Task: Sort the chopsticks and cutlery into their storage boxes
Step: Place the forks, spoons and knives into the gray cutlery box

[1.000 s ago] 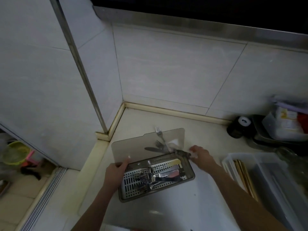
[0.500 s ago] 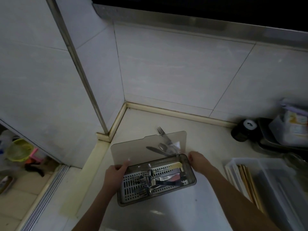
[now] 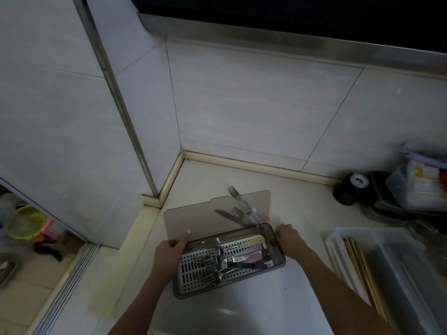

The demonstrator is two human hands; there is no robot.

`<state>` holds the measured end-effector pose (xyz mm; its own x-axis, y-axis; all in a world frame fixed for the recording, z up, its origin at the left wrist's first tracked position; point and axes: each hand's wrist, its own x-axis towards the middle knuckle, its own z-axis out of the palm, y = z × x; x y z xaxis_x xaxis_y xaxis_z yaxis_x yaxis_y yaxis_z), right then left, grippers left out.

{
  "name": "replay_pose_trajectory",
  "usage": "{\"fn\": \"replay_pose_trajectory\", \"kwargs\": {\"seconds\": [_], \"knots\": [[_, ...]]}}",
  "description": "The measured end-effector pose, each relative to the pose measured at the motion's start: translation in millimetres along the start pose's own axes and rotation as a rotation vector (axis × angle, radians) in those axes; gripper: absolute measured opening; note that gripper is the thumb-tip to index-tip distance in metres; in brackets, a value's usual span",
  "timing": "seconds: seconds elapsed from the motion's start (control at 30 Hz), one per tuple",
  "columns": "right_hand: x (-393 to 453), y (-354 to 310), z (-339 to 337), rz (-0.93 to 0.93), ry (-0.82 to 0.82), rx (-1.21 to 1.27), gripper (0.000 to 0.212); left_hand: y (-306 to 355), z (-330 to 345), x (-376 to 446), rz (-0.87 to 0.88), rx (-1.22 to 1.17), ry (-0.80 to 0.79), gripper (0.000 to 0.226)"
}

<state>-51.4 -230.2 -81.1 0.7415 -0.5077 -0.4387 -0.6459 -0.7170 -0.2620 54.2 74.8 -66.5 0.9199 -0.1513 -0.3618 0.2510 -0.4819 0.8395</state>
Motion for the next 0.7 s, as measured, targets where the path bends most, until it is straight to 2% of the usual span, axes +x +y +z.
{"fn": "replay_pose_trajectory", "kwargs": {"seconds": [0.07, 0.13, 0.27, 0.37, 0.43, 0.57, 0.63, 0.7], "knots": [[-2.2, 1.1, -4.5, -0.008, 0.0, 0.098, 0.005, 0.9, -0.2, -1.3, 0.008, -0.012, 0.0, 0.045], [-7.9, 3.7, -9.5, 0.008, 0.013, 0.293, 0.012, 1.1, -0.6, -2.4, 0.014, -0.022, 0.003, 0.043], [-22.1, 17.8, -18.8, 0.061, 0.106, 0.544, 0.007, 1.7, -1.3, -3.0, 0.014, -0.029, -0.005, 0.046], [-33.7, 31.1, -25.3, 0.173, 0.142, 0.759, 0.012, 3.0, -1.6, -3.8, 0.013, -0.04, -0.015, 0.049], [-48.0, 38.2, -30.8, 0.192, 0.26, 0.888, 0.016, 1.5, -1.4, -3.3, 0.007, -0.038, -0.017, 0.05], [-88.5, 48.8, -43.4, 0.185, 0.593, 0.893, 0.026, -3.1, -2.4, -1.4, -0.011, -0.036, -0.026, 0.063], [-107.8, 49.2, -47.9, 0.131, 0.592, 0.91, 0.028, -2.6, -1.3, -2.3, -0.014, -0.045, -0.02, 0.058], [-119.7, 41.4, -47.1, 0.021, 0.485, 0.838, 0.026, -1.5, -0.6, -2.3, -0.017, -0.039, -0.018, 0.053]]}}
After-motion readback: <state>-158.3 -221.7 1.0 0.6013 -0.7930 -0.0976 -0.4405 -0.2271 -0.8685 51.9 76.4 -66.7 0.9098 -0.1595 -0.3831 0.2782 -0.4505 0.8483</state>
